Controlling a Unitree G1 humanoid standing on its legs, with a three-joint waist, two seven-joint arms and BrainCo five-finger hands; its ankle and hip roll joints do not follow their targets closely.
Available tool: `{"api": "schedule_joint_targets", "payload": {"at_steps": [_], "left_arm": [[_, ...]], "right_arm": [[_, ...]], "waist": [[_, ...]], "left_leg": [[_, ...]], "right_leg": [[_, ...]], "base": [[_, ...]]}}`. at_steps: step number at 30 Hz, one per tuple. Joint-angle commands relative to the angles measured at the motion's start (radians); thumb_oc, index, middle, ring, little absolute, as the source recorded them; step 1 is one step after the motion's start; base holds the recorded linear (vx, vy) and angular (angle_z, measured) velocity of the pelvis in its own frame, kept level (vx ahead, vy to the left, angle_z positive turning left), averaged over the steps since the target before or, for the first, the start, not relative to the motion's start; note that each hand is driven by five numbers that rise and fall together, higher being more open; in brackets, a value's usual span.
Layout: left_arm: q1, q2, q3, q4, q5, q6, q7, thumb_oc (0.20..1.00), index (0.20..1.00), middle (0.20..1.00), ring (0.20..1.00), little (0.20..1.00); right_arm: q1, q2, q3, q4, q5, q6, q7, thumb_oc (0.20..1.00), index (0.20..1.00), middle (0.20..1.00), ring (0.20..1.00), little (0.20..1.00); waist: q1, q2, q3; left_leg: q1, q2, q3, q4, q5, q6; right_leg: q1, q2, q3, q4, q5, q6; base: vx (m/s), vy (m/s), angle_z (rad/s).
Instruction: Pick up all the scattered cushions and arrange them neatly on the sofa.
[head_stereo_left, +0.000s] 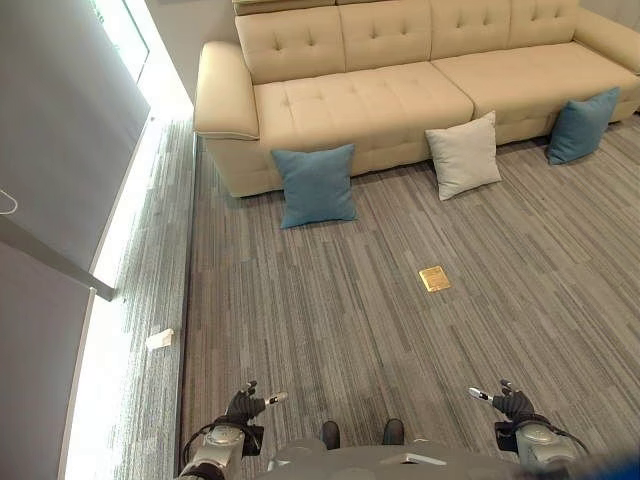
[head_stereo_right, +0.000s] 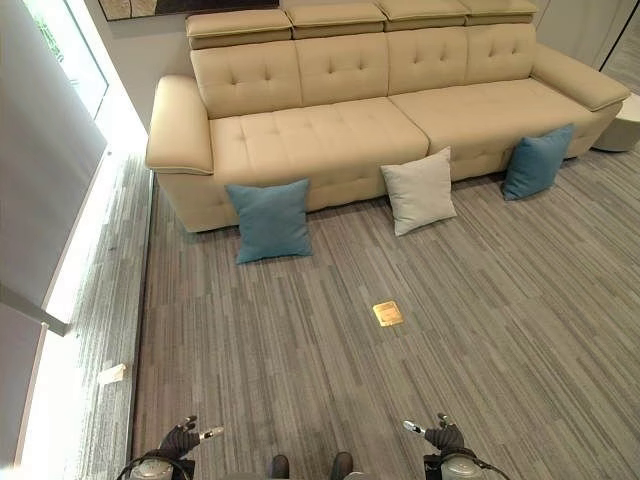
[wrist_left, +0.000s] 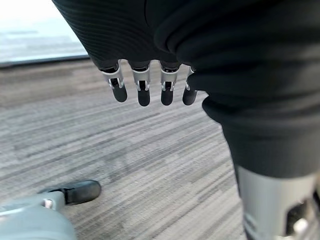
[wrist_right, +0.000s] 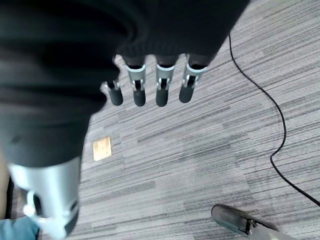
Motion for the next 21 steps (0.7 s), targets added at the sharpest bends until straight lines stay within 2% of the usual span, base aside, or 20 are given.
{"api": "schedule_joint_targets", "payload": {"at_steps": [1,10,21], "left_arm": [[-0.063,-0.007,0.001,0.051,0.045,-0.013,0.024,1.000,1.000,1.000,1.000,1.000],[-0.050,-0.001,0.023,0.124,0.103,0.006,0.040,1.000,1.000,1.000,1.000,1.000],[-0.059,0.006,0.012,0.123,0.128,0.013,0.048,1.000,1.000,1.000,1.000,1.000]], "right_arm": [[-0.043,-0.004,0.029,0.021,-0.037,-0.013,-0.023,1.000,1.000,1.000,1.000,1.000],[-0.051,-0.007,0.032,0.067,-0.075,0.006,-0.025,1.000,1.000,1.000,1.000,1.000],[-0.056,-0.001,0.043,0.070,-0.092,0.017,-0.026,1.000,1.000,1.000,1.000,1.000]], "waist": [[0.015,-0.028,-0.011],[0.023,-0.030,-0.009],[0.026,-0.039,-0.004]], "left_leg": [[-0.040,0.037,-0.014,0.004,-0.018,-0.067],[-0.035,0.031,-0.023,0.004,-0.022,-0.062],[-0.026,0.024,-0.021,0.004,-0.034,-0.053]], "right_leg": [[0.017,-0.083,0.003,0.010,-0.020,0.126],[0.029,-0.090,-0.006,0.011,-0.020,0.130],[0.027,-0.099,-0.009,0.023,-0.023,0.133]], "base": [[0.00,0.013,0.06],[0.00,0.016,0.04],[0.01,0.013,0.00]]}}
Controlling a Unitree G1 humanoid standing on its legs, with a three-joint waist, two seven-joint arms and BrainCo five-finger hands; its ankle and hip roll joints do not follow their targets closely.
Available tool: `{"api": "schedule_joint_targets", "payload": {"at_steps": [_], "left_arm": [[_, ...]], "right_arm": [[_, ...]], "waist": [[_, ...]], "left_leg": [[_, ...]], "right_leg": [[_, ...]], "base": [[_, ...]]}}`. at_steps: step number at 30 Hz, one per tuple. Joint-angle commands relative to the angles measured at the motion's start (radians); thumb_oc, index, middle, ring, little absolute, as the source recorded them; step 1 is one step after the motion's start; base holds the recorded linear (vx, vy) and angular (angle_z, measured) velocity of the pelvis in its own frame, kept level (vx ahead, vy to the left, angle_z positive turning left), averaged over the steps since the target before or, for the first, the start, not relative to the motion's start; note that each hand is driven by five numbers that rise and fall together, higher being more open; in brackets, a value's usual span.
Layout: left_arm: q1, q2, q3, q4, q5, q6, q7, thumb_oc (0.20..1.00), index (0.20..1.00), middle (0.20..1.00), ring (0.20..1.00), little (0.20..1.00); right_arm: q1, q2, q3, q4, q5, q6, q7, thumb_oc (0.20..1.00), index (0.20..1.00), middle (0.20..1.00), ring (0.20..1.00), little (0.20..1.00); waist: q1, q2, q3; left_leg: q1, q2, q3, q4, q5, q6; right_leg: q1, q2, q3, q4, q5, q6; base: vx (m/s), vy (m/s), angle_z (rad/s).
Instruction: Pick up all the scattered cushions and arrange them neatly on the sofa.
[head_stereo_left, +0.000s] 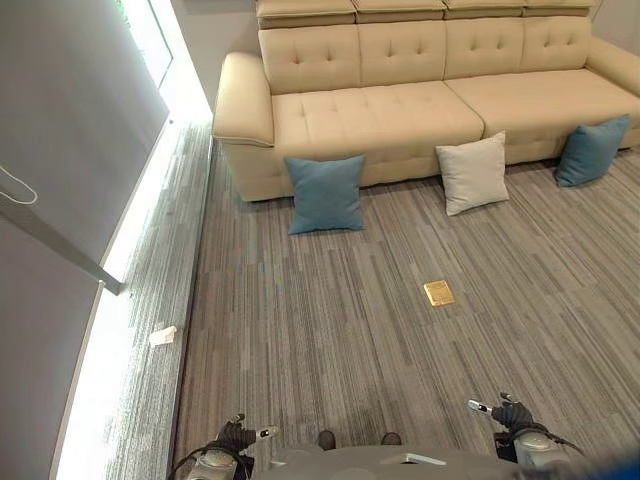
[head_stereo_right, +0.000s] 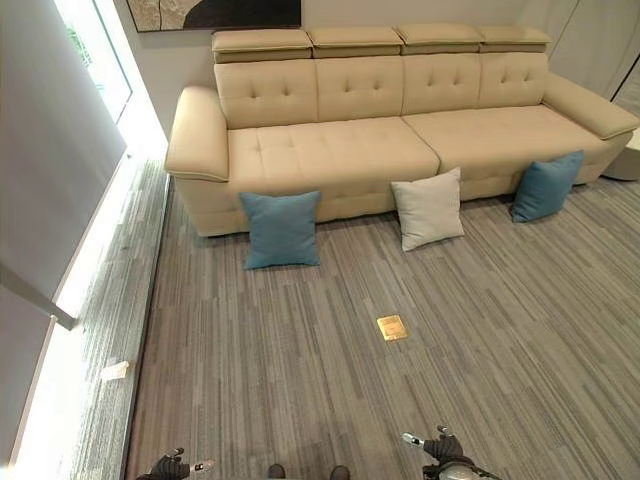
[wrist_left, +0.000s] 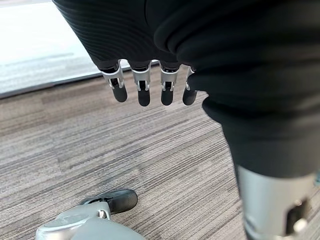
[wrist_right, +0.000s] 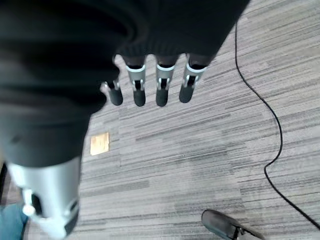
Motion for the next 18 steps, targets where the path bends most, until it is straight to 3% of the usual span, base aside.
{"api": "schedule_joint_targets", "payload": {"at_steps": [1,9,15,18], "left_arm": [[-0.083,0.003,0.007,0.051,0.031,-0.009,0.025,1.000,1.000,1.000,1.000,1.000],[-0.083,0.006,0.012,0.046,0.017,-0.010,0.018,1.000,1.000,1.000,1.000,1.000],[-0.088,0.015,0.027,0.054,0.015,-0.005,0.020,1.000,1.000,1.000,1.000,1.000],[-0.094,0.015,0.024,0.048,0.001,-0.011,0.028,1.000,1.000,1.000,1.000,1.000]], "right_arm": [[-0.054,-0.014,0.044,0.026,-0.015,-0.003,-0.015,1.000,1.000,1.000,1.000,1.000],[-0.069,-0.015,0.060,0.017,-0.039,0.007,-0.012,1.000,1.000,1.000,1.000,1.000],[-0.092,-0.010,0.077,0.000,-0.071,0.017,-0.009,1.000,1.000,1.000,1.000,1.000],[-0.104,-0.014,0.093,-0.008,-0.064,0.016,-0.011,1.000,1.000,1.000,1.000,1.000]], "waist": [[0.002,-0.020,0.021],[0.018,-0.027,0.042],[0.035,-0.019,0.068],[0.021,-0.010,0.097]], "left_leg": [[-0.024,0.027,0.001,0.005,-0.036,-0.045],[-0.055,-0.001,-0.005,0.073,-0.071,-0.018],[-0.083,-0.043,-0.038,0.115,-0.097,0.023],[-0.072,-0.060,-0.087,0.127,-0.105,0.037]], "right_leg": [[0.020,-0.097,0.015,0.021,-0.022,0.134],[-0.007,-0.117,0.039,0.062,-0.024,0.139],[-0.114,-0.169,0.054,0.272,-0.048,0.149],[-0.202,-0.129,0.127,0.327,-0.021,0.129]], "base": [[0.01,0.035,-0.01],[0.00,0.060,-0.02],[0.01,0.125,-0.05],[0.11,0.045,0.16]]}}
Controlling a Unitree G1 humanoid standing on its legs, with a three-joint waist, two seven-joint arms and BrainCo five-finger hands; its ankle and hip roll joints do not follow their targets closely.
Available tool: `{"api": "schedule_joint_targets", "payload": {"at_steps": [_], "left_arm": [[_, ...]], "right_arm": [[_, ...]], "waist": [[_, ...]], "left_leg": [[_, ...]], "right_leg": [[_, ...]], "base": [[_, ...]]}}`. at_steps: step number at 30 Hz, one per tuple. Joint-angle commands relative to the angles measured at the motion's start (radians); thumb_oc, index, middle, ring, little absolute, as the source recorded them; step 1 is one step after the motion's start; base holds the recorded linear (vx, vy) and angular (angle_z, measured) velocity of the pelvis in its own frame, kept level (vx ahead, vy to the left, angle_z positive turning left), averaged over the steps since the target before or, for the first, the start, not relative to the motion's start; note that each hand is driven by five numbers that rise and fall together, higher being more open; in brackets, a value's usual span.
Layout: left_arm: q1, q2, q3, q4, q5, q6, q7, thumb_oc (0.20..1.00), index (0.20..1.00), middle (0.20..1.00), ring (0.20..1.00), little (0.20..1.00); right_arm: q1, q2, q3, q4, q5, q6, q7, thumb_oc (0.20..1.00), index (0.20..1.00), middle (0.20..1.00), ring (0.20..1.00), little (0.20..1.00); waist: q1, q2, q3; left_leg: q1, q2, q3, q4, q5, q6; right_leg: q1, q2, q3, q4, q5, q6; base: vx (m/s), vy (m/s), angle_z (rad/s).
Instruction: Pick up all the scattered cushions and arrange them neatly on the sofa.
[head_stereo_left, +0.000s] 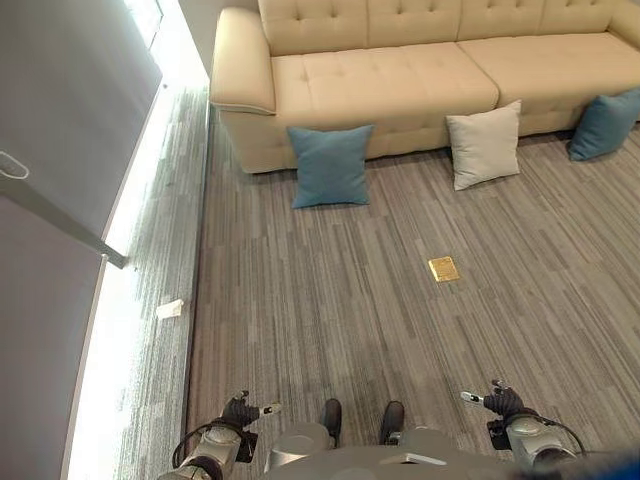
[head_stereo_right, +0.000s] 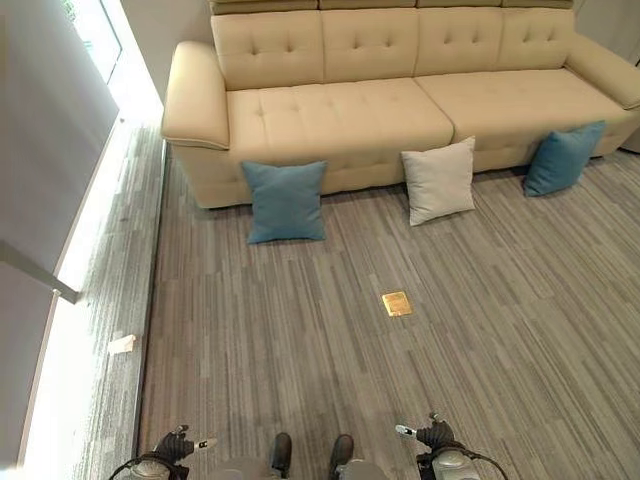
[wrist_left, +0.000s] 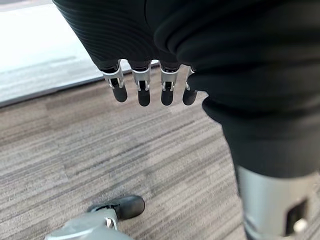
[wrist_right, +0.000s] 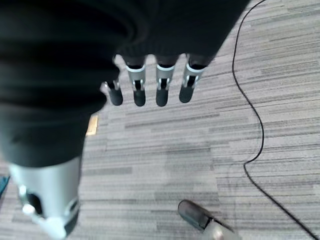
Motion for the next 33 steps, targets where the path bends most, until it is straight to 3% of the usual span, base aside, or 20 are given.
{"api": "schedule_joint_targets", "payload": {"at_steps": [1,6,8,10,12,15,17,20,22,26,29,30,31,33], "left_arm": [[-0.032,0.013,0.020,0.032,0.003,-0.014,0.024,1.000,1.000,1.000,1.000,1.000],[-0.040,0.010,0.008,0.028,-0.003,-0.017,0.026,1.000,1.000,1.000,1.000,1.000],[-0.046,0.006,0.003,0.033,0.008,-0.021,0.021,1.000,1.000,1.000,1.000,1.000],[-0.045,-0.001,-0.005,0.034,0.010,-0.022,0.014,1.000,1.000,1.000,1.000,1.000],[-0.051,-0.004,-0.016,0.018,0.010,-0.022,0.010,1.000,1.000,1.000,1.000,1.000],[-0.057,-0.005,-0.023,0.004,-0.002,-0.022,0.010,1.000,1.000,1.000,1.000,1.000],[-0.051,-0.002,-0.028,0.000,-0.001,-0.018,0.011,1.000,1.000,1.000,1.000,1.000],[-0.050,0.007,-0.026,0.000,0.001,-0.015,0.011,1.000,1.000,1.000,1.000,1.000],[-0.043,0.015,-0.022,-0.001,0.002,-0.015,0.016,1.000,1.000,1.000,1.000,1.000],[-0.021,0.017,-0.004,0.019,0.013,-0.010,0.015,1.000,1.000,1.000,1.000,1.000],[-0.009,0.024,0.005,0.033,0.022,-0.004,0.016,1.000,1.000,1.000,1.000,1.000],[-0.004,0.030,0.011,0.032,0.026,-0.003,0.016,1.000,1.000,1.000,1.000,1.000],[-0.001,0.036,0.016,0.035,0.027,-0.004,0.017,1.000,1.000,1.000,1.000,1.000],[0.003,0.041,0.016,0.035,0.029,-0.006,0.017,1.000,1.000,1.000,1.000,1.000]], "right_arm": [[-0.037,-0.013,0.046,-0.008,-0.024,-0.012,-0.011,1.000,1.000,1.000,1.000,1.000],[-0.027,-0.021,0.045,-0.024,-0.017,-0.023,-0.018,1.000,1.000,1.000,1.000,1.000],[-0.010,-0.019,0.033,-0.015,-0.006,-0.031,-0.015,1.000,1.000,1.000,1.000,1.000],[-0.005,-0.021,0.024,-0.012,0.001,-0.037,-0.015,1.000,1.000,1.000,1.000,1.000],[-0.004,-0.026,0.025,-0.021,0.014,-0.041,-0.015,1.000,1.000,1.000,1.000,1.000],[-0.009,-0.033,0.027,-0.029,0.032,-0.041,-0.019,1.000,1.000,1.000,1.000,1.000],[0.001,-0.034,0.026,-0.027,0.044,-0.038,-0.017,1.000,1.000,1.000,1.000,1.000],[0.007,-0.032,0.026,-0.021,0.043,-0.037,-0.019,1.000,1.000,1.000,1.000,1.000],[0.019,-0.028,0.024,-0.013,0.042,-0.030,-0.023,1.000,1.000,1.000,1.000,1.000],[0.038,-0.012,0.014,-0.009,0.029,-0.028,-0.016,1.000,1.000,1.000,1.000,1.000],[0.029,-0.005,0.013,-0.011,0.016,-0.024,-0.008,1.000,1.000,1.000,1.000,1.000],[0.023,-0.003,0.013,-0.018,0.007,-0.022,-0.006,1.000,1.000,1.000,1.000,1.000],[0.021,-0.003,0.010,-0.023,0.001,-0.021,-0.007,1.000,1.000,1.000,1.000,1.000],[0.011,-0.009,0.011,-0.027,-0.010,-0.022,-0.011,1.000,1.000,1.000,1.000,1.000]], "waist": [[-0.005,-0.014,0.005],[-0.040,-0.011,0.022],[-0.046,-0.031,0.009],[-0.049,-0.037,-0.001],[-0.050,-0.047,0.012],[-0.044,-0.060,0.039],[-0.037,-0.069,0.032],[-0.032,-0.077,0.022],[-0.024,-0.077,0.019],[-0.013,-0.070,-0.010],[-0.015,-0.058,-0.019],[-0.017,-0.049,-0.014],[-0.023,-0.036,-0.010],[-0.034,-0.021,-0.006]], "left_leg": [[-0.027,-0.011,-0.078,0.083,-0.089,-0.032],[0.003,-0.026,-0.165,0.100,-0.109,-0.038],[0.012,-0.035,-0.193,0.136,-0.140,-0.070],[-0.003,-0.022,-0.179,0.192,-0.145,-0.098],[-0.076,-0.003,-0.134,0.343,-0.100,-0.133],[-0.191,0.020,-0.052,0.516,-0.058,-0.142],[-0.232,0.044,0.023,0.425,-0.102,-0.111],[-0.292,0.051,0.043,0.347,-0.067,-0.111],[-0.332,0.088,0.080,0.305,-0.004,-0.120],[-0.281,0.091,0.096,0.224,0.002,-0.108],[-0.214,0.068,0.094,0.184,-0.019,-0.082],[-0.174,0.057,0.106,0.174,-0.039,-0.059],[-0.140,0.052,0.108,0.166,-0.053,-0.044],[-0.084,0.046,0.095,0.141,-0.073,-0.035]], "right_leg": [[-0.040,-0.041,0.081,-0.011,0.072,0.093],[-0.133,0.039,0.118,0.028,0.055,0.081],[-0.064,0.040,0.118,-0.054,0.039,0.064],[-0.022,0.045,0.104,-0.096,0.032,0.050],[0.029,0.047,0.098,-0.144,0.036,0.033],[0.075,0.044,0.085,-0.181,0.028,0.007],[0.104,0.044,0.070,-0.200,0.003,0.005],[0.125,0.054,0.065,-0.206,-0.023,0.005],[0.155,0.061,0.057,-0.201,-0.050,0.004],[0.180,0.049,0.051,-0.179,-0.061,0.024],[0.139,0.020,0.059,-0.049,-0.043,0.055],[0.093,-0.019,0.054,0.072,0.007,0.089],[0.050,-0.037,0.051,0.175,0.055,0.099],[-0.018,-0.049,0.027,0.178,0.072,0.087]], "base": [[0.10,-0.014,0.65],[0.17,-0.069,0.72],[0.24,-0.201,1.13],[0.20,-0.192,1.25],[0.13,-0.144,0.67],[0.08,-0.118,0.23],[0.24,-0.069,0.31],[0.20,0.010,0.21],[0.22,0.086,-0.01],[0.27,0.177,-0.05],[0.16,0.175,-0.30],[0.25,0.311,-0.06],[0.29,0.294,-0.08],[0.32,0.143,-0.13]]}}
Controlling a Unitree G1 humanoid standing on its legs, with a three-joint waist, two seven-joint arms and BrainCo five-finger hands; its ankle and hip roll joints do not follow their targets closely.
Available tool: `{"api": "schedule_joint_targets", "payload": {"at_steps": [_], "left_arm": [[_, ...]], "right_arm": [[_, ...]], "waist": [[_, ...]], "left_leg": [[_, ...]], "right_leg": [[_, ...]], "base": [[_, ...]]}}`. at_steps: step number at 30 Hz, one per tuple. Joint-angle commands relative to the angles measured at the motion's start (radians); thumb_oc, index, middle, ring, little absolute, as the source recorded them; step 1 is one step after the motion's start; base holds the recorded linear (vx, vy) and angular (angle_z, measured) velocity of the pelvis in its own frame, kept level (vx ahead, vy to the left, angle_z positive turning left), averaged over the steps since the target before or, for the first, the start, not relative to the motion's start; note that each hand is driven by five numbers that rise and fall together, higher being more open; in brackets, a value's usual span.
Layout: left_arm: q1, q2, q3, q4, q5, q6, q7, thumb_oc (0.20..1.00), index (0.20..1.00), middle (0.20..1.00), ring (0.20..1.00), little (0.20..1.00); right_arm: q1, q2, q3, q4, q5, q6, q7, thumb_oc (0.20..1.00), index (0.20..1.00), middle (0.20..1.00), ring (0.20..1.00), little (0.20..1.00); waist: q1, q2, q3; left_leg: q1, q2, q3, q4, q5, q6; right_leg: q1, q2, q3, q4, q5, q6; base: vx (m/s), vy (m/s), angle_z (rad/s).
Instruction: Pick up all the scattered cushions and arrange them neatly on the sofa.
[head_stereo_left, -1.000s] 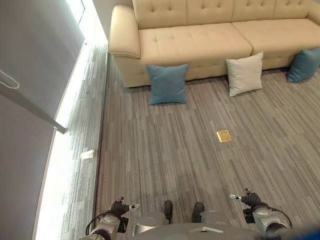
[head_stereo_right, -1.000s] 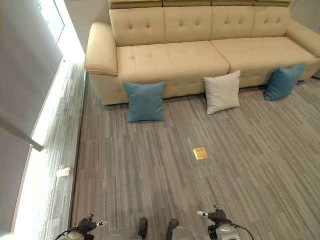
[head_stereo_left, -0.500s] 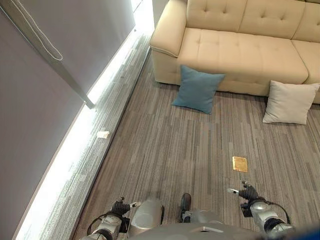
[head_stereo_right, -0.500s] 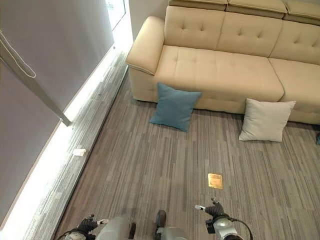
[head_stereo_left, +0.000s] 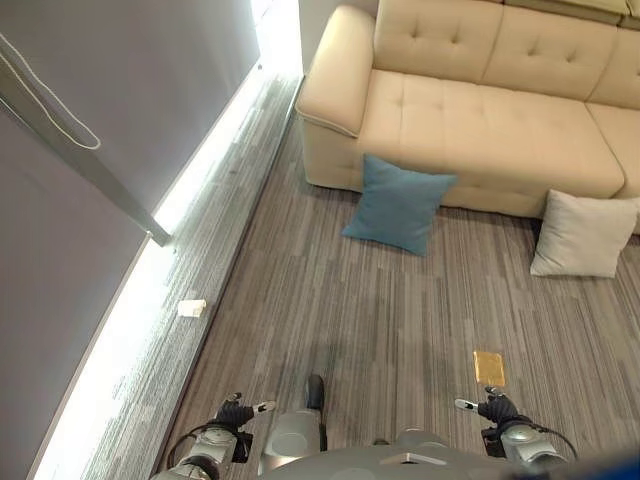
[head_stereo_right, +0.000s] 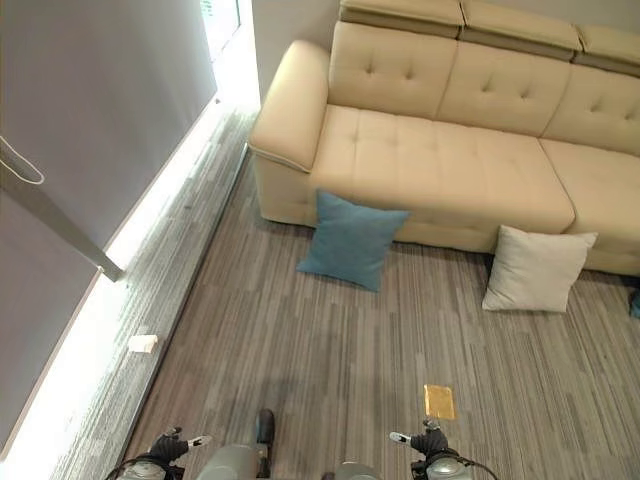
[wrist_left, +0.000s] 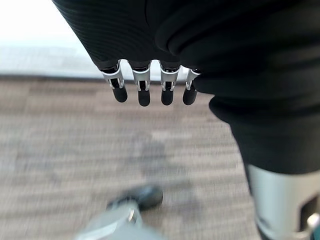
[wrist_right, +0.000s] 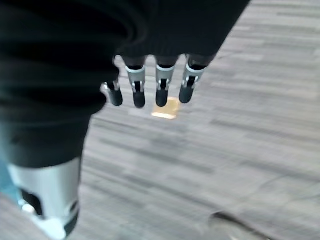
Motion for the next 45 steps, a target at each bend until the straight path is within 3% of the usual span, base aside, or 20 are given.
{"api": "schedule_joint_targets", "payload": {"at_steps": [1,2,4,6,9,11,12,14,16,18,19,22,24,30,34,36,40,45], "left_arm": [[0.002,0.009,-0.013,0.000,0.030,-0.009,0.005,1.000,1.000,1.000,1.000,1.000],[0.001,0.009,-0.014,0.002,0.036,-0.008,0.003,1.000,1.000,1.000,1.000,1.000],[-0.006,0.005,-0.011,0.008,0.041,-0.012,0.003,1.000,1.000,1.000,1.000,1.000],[-0.014,0.000,-0.012,0.007,0.045,-0.012,0.005,1.000,1.000,1.000,1.000,1.000],[-0.012,-0.008,-0.020,0.008,0.055,-0.010,-0.001,1.000,1.000,1.000,1.000,1.000],[-0.007,-0.017,-0.033,0.008,0.059,-0.011,-0.007,1.000,1.000,1.000,1.000,1.000],[-0.015,-0.021,-0.040,0.001,0.049,-0.011,-0.007,1.000,1.000,1.000,1.000,1.000],[-0.035,-0.029,-0.055,-0.021,0.024,-0.010,-0.008,1.000,1.000,1.000,1.000,1.000],[-0.036,-0.037,-0.065,-0.019,0.022,-0.009,-0.008,1.000,1.000,1.000,1.000,1.000],[-0.036,-0.038,-0.065,-0.019,0.022,-0.009,-0.008,1.000,1.000,1.000,1.000,1.000],[-0.037,-0.035,-0.063,-0.018,0.015,-0.007,-0.008,1.000,1.000,1.000,1.000,1.000],[-0.033,-0.030,-0.059,-0.016,0.008,-0.009,-0.005,1.000,1.000,1.000,1.000,1.000],[-0.021,-0.029,-0.044,-0.003,0.003,-0.006,-0.006,1.000,1.000,1.000,1.000,1.000],[0.015,-0.025,-0.019,0.018,0.012,0.001,-0.013,1.000,1.000,1.000,1.000,1.000],[0.018,-0.015,-0.007,0.010,-0.001,0.004,-0.014,1.000,1.000,1.000,1.000,1.000],[0.019,-0.013,-0.006,0.011,-0.004,0.001,-0.012,1.000,1.000,1.000,1.000,1.000],[0.008,-0.010,-0.013,0.008,0.004,0.002,-0.012,1.000,1.000,1.000,1.000,1.000],[-0.003,-0.015,-0.018,0.015,0.011,-0.002,-0.006,1.000,1.000,1.000,1.000,1.000]], "right_arm": [[-0.023,-0.043,-0.008,-0.014,-0.022,-0.008,-0.007,1.000,1.000,1.000,1.000,1.000],[-0.031,-0.048,-0.006,-0.018,-0.023,-0.008,-0.008,1.000,1.000,1.000,1.000,1.000],[-0.038,-0.053,-0.005,-0.013,-0.031,-0.001,-0.010,1.000,1.000,1.000,1.000,1.000],[-0.038,-0.053,-0.006,-0.011,-0.032,0.000,-0.011,1.000,1.000,1.000,1.000,1.000],[-0.024,-0.051,0.004,-0.005,-0.027,-0.002,-0.003,1.000,1.000,1.000,1.000,1.000],[-0.021,-0.056,0.007,-0.012,-0.018,-0.010,-0.002,1.000,1.000,1.000,1.000,1.000],[-0.027,-0.061,0.008,-0.020,-0.003,-0.015,-0.005,1.000,1.000,1.000,1.000,1.000],[-0.031,-0.068,0.010,-0.027,0.019,-0.015,-0.011,1.000,1.000,1.000,1.000,1.000],[-0.034,-0.073,0.016,-0.019,0.016,-0.016,-0.012,1.000,1.000,1.000,1.000,1.000],[-0.034,-0.073,0.016,-0.018,0.016,-0.017,-0.012,1.000,1.000,1.000,1.000,1.000],[-0.037,-0.076,0.017,-0.015,0.019,-0.018,-0.015,1.000,1.000,1.000,1.000,1.000],[-0.037,-0.074,0.024,-0.011,0.015,-0.017,-0.018,1.000,1.000,1.000,1.000,1.000],[-0.030,-0.067,0.025,-0.014,0.013,-0.019,-0.015,1.000,1.000,1.000,1.000,1.000],[-0.032,-0.053,0.026,-0.016,-0.009,-0.016,0.000,1.000,1.000,1.000,1.000,1.000],[-0.047,-0.049,0.027,-0.032,-0.011,-0.010,0.004,1.000,1.000,1.000,1.000,1.000],[-0.047,-0.046,0.026,-0.042,-0.010,-0.011,0.007,1.000,1.000,1.000,1.000,1.000],[-0.055,-0.051,0.024,-0.038,-0.007,-0.008,0.004,1.000,1.000,1.000,1.000,1.000],[-0.067,-0.060,0.023,-0.042,-0.011,0.000,0.000,1.000,1.000,1.000,1.000,1.000]], "waist": [[0.017,0.010,-0.003],[0.011,0.008,0.004],[-0.002,0.001,0.010],[-0.013,0.000,0.012],[-0.019,-0.009,-0.021],[-0.022,-0.002,-0.021],[-0.023,-0.014,-0.010],[-0.016,-0.029,0.015],[-0.004,-0.029,0.012],[-0.003,-0.029,0.013],[0.011,-0.032,0.013],[0.039,-0.016,0.020],[0.045,-0.012,0.006],[0.062,-0.007,-0.035],[0.065,0.014,-0.017],[0.063,0.023,-0.014],[0.050,0.032,-0.014],[0.021,0.031,0.004]], "left_leg": [[-0.043,0.024,-0.032,0.133,-0.114,-0.064],[-0.014,0.019,-0.033,0.128,-0.136,-0.069],[0.022,0.012,-0.046,0.126,-0.161,-0.078],[0.051,0.018,-0.051,0.123,-0.177,-0.088],[0.099,0.053,-0.055,0.136,-0.206,-0.121],[0.080,0.082,-0.065,0.241,-0.171,-0.152],[0.012,0.085,-0.074,0.372,-0.120,-0.167],[-0.098,0.105,-0.064,0.543,-0.069,-0.176],[-0.141,0.058,-0.081,0.458,-0.129,-0.154],[-0.139,0.058,-0.080,0.458,-0.130,-0.153],[-0.197,0.040,-0.075,0.356,-0.133,-0.147],[-0.250,0.017,-0.113,0.274,-0.051,-0.158],[-0.206,0.009,-0.139,0.222,-0.055,-0.151],[-0.111,-0.012,-0.142,0.167,-0.090,-0.108],[-0.078,-0.017,-0.128,0.181,-0.122,-0.063],[-0.055,-0.016,-0.126,0.173,-0.135,-0.051],[-0.014,-0.007,-0.127,0.142,-0.155,-0.055],[0.030,-0.002,-0.154,0.135,-0.178,-0.073]], "right_leg": [[0.015,0.035,-0.025,-0.409,0.163,-0.004],[0.000,0.020,-0.070,-0.509,0.159,-0.007],[-0.027,0.006,-0.070,-0.644,0.206,0.009],[-0.032,0.001,-0.073,-0.689,0.236,0.024],[0.016,0.025,-0.102,-0.697,0.218,0.001],[0.053,0.075,-0.072,-0.707,0.182,-0.034],[0.071,0.085,-0.054,-0.720,0.169,-0.058],[0.114,0.103,-0.048,-0.744,0.138,-0.096],[0.132,0.115,-0.033,-0.752,0.118,-0.090],[0.135,0.115,-0.032,-0.752,0.117,-0.089],[0.165,0.124,-0.024,-0.754,0.094,-0.085],[0.201,0.159,0.003,-0.749,0.067,-0.089],[0.208,0.168,0.016,-0.739,0.055,-0.086],[0.199,0.140,0.031,-0.631,0.044,-0.046],[0.102,0.088,0.023,-0.421,0.110,0.009],[0.057,0.069,0.012,-0.365,0.138,0.013],[0.023,0.029,-0.036,-0.492,0.133,-0.008],[-0.052,0.010,-0.001,-0.634,0.211,0.012]], "base": [[0.38,0.008,0.02],[0.30,-0.061,0.13],[0.39,-0.134,0.16],[0.43,-0.209,0.18],[0.47,-0.347,-0.02],[0.25,-0.319,-0.13],[0.13,-0.302,-0.47],[0.18,-0.315,-0.49],[0.19,-0.106,-0.09],[0.12,-0.011,-0.30],[0.24,-0.013,-0.33],[0.19,0.007,0.08],[0.20,0.062,-0.18],[0.20,0.109,-0.36],[0.08,0.099,-0.29],[0.10,0.049,-0.30],[0.14,-0.049,-0.12],[0.20,-0.152,-0.05]]}}
